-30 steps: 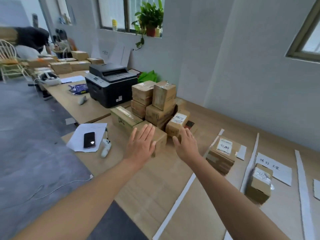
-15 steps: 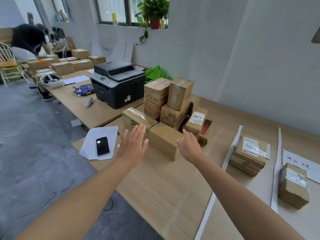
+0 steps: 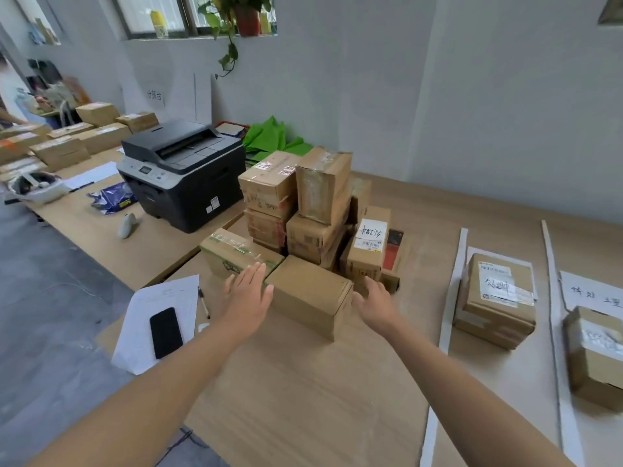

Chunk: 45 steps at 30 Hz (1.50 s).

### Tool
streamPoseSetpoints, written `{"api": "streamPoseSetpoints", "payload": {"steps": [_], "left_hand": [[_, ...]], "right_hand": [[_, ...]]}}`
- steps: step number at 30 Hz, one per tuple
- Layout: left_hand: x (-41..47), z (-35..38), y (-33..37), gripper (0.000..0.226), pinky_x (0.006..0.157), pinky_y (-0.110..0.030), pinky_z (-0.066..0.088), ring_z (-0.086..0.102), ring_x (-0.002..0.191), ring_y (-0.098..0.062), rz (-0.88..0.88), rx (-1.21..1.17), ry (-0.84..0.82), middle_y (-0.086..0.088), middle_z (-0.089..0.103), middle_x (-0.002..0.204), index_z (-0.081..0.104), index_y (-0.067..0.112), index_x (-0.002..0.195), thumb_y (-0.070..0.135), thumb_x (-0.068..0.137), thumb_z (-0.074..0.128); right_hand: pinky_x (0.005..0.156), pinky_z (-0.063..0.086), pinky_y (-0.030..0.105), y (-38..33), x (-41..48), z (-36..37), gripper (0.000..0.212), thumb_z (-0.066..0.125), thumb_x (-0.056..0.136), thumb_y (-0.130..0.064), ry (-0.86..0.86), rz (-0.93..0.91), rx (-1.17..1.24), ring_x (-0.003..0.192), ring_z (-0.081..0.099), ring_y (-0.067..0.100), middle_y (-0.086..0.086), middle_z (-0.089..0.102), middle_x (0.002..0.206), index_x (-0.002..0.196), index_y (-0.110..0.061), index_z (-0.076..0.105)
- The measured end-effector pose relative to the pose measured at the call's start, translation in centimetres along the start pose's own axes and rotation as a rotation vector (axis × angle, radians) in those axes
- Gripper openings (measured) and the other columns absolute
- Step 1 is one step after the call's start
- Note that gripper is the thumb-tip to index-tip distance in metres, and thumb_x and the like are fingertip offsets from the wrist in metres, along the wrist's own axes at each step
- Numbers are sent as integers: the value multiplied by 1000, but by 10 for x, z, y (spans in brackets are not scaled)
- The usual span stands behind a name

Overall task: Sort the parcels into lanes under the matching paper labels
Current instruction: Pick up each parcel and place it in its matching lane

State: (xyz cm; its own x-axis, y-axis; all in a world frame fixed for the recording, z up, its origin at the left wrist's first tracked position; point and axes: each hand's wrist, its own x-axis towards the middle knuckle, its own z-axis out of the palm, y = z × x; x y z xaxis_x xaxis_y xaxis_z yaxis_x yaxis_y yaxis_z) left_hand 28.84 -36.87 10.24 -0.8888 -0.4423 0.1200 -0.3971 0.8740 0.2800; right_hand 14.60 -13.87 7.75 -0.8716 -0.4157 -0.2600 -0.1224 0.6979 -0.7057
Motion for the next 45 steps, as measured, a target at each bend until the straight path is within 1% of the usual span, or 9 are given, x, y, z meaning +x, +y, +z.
{"api": "streamPoseSetpoints", "payload": {"steps": [8,12,16,20,24,33,37,41,45], "left_hand": [[67,43,-13,54,119,-39,21,29,146,-17,-26,-71,-142,-1,34,158,29,15,154,37,105,34],[102,68,-22,54,113,-43,36,40,139,-25,-108,-215,-243,-7,39,154,32,12,152,38,104,37],[124,91,-33,52,119,-39,27,29,145,-22,-24,-205,-272,-4,27,160,33,9,152,33,105,35],[117,104,-45,59,120,-38,23,22,144,-25,90,-53,-263,-5,19,162,21,11,156,37,105,31],[112,107,-53,59,114,-37,28,29,136,-24,89,-116,-215,-3,25,157,26,11,155,38,104,36],[114,102,-30,48,110,-30,30,31,131,-19,-102,-441,-241,-3,36,144,41,3,146,16,100,49],[102,96,-18,43,91,-22,45,49,112,-12,-142,-644,-339,3,37,136,47,3,141,4,99,50],[91,98,0,27,72,-19,41,51,89,-7,-154,-689,-463,-1,49,131,58,13,126,13,101,48],[81,105,13,36,62,-21,40,50,78,-5,-235,-752,-566,1,56,105,40,12,138,24,104,44]], "right_hand": [[122,25,46,12,42,11,64,46,102,-38,-12,143,113,151,21,23,4,26,163,157,-15,23],[119,30,39,10,54,24,61,44,103,-39,-34,260,113,147,32,24,6,33,160,156,-12,28],[112,35,39,11,67,45,47,41,105,-35,-54,397,170,139,42,28,10,49,142,143,-7,44],[103,47,43,1,70,66,42,43,104,-42,-30,488,314,121,55,27,5,55,121,131,-11,51],[103,47,40,-8,70,78,46,46,103,-43,-24,456,332,114,55,23,5,58,123,132,-8,52],[91,54,38,-16,62,77,40,43,106,-34,49,585,478,109,56,25,7,57,121,135,-7,49],[87,54,37,-6,46,65,43,37,107,-35,92,622,396,111,56,27,10,56,124,139,-7,45],[81,54,38,23,16,42,49,36,106,-41,121,701,367,107,57,29,12,55,121,139,-7,46],[71,57,37,32,-13,24,62,34,102,-59,84,794,518,97,64,32,14,60,117,132,-8,52]]}}
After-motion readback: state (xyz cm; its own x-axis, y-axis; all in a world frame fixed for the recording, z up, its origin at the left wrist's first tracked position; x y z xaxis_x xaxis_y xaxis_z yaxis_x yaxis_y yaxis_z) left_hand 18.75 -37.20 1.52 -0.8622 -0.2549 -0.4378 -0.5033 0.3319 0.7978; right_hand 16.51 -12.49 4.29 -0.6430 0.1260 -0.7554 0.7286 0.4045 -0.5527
